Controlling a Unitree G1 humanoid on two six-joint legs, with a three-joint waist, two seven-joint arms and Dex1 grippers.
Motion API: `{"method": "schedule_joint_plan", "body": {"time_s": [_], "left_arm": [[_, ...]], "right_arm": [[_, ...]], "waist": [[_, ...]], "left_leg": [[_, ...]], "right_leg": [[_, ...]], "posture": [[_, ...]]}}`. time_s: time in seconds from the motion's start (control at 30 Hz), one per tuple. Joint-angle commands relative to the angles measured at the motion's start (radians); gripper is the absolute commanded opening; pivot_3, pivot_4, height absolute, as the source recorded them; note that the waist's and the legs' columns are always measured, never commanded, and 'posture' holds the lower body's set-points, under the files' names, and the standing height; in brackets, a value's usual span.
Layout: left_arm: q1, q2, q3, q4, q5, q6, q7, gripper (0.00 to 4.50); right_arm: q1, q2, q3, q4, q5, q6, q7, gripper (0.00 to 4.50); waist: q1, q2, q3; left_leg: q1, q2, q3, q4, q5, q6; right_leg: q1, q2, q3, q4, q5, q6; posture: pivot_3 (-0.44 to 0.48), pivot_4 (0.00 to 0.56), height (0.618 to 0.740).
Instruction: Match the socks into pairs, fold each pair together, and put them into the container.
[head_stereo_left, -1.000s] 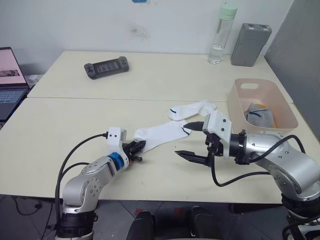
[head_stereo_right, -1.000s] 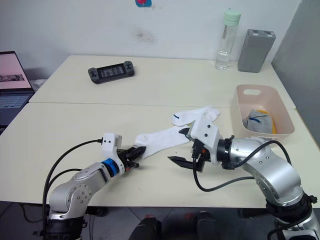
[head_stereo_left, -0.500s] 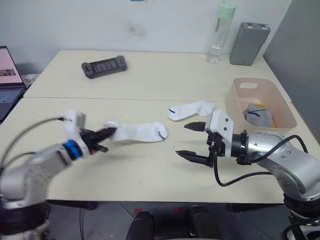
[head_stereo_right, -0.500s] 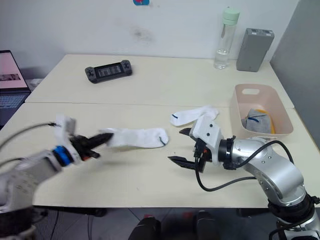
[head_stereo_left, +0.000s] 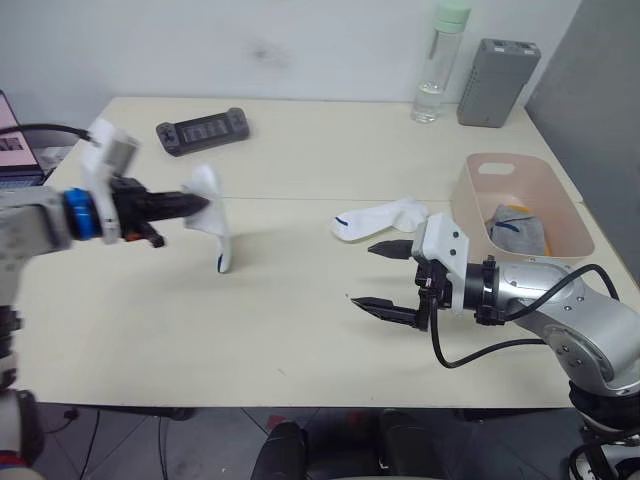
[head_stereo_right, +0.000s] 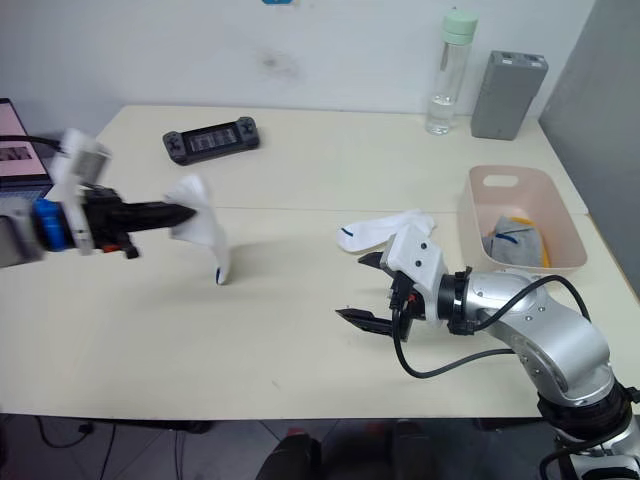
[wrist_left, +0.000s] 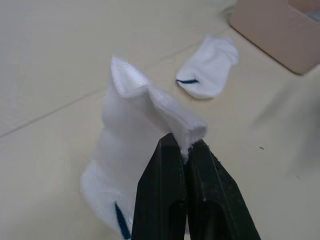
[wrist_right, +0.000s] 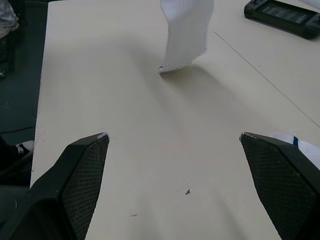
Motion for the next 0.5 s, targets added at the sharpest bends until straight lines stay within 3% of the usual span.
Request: {"method": "schedule_joint_plan", "body": {"time_s": [0.03, 0.17, 0.43, 0.5], "left_arm": [[0.034, -0.088, -0.049, -0.120, -0.044, 0.072, 0.042, 0.04], [0.095, -0.182, -0.068, -0.177, -0.047, 0.113, 0.107, 0.04], [0.151, -0.506, -0.190, -0.224, 0.013, 0.094, 0.313, 0.04], [0.155, -0.514, -0.219, -0.239, 0.027, 0.109, 0.315, 0.62]], "right_arm": [[-0.004, -0.027, -0.039, -0.036, 0.015, 0.012, -0.018, 4.50], [0.019, -0.057, -0.054, -0.047, 0.013, 0.019, -0.025, 4.50], [0.080, -0.117, -0.057, -0.073, -0.003, 0.013, -0.044, 4.50], [0.085, -0.125, -0.052, -0.079, -0.007, 0.010, -0.047, 4.50]], "waist": [[-0.001, 0.000, 0.000], [-0.008, 0.000, 0.000], [0.002, 0.000, 0.000], [0.001, -0.001, 0.000]], "left_leg": [[-0.001, 0.000, 0.000, 0.000, 0.000, 0.000], [-0.003, -0.001, 0.001, 0.000, 0.000, 0.000], [-0.002, -0.002, -0.002, 0.002, 0.000, 0.000], [-0.002, -0.002, -0.002, 0.002, 0.000, 0.000]], "right_leg": [[0.000, 0.000, 0.000, 0.000, 0.000, 0.000], [-0.003, -0.001, 0.002, 0.000, 0.000, 0.000], [-0.001, -0.001, 0.000, 0.002, 0.001, 0.001], [-0.001, -0.001, 0.000, 0.001, 0.001, 0.001]], "posture": [[0.000, 0.150, 0.740], [0.000, 0.150, 0.740], [0.000, 0.150, 0.740], [0.000, 0.150, 0.740]]}}
